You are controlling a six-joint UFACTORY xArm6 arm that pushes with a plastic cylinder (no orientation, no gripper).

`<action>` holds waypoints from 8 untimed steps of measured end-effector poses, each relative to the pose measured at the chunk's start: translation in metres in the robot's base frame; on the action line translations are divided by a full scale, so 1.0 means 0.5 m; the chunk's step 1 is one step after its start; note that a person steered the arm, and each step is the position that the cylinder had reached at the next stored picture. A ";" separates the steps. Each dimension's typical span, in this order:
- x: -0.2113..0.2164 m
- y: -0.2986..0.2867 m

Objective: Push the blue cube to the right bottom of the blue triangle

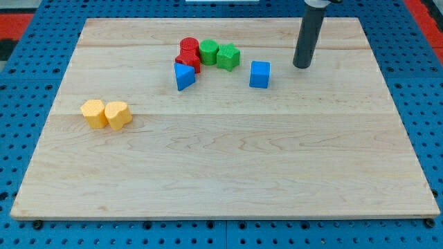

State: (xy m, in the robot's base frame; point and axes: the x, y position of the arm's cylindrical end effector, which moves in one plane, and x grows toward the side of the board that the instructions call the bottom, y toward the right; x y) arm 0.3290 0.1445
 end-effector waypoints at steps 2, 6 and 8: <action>-0.005 -0.001; -0.007 -0.068; -0.013 -0.070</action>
State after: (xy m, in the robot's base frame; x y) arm 0.3225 0.1094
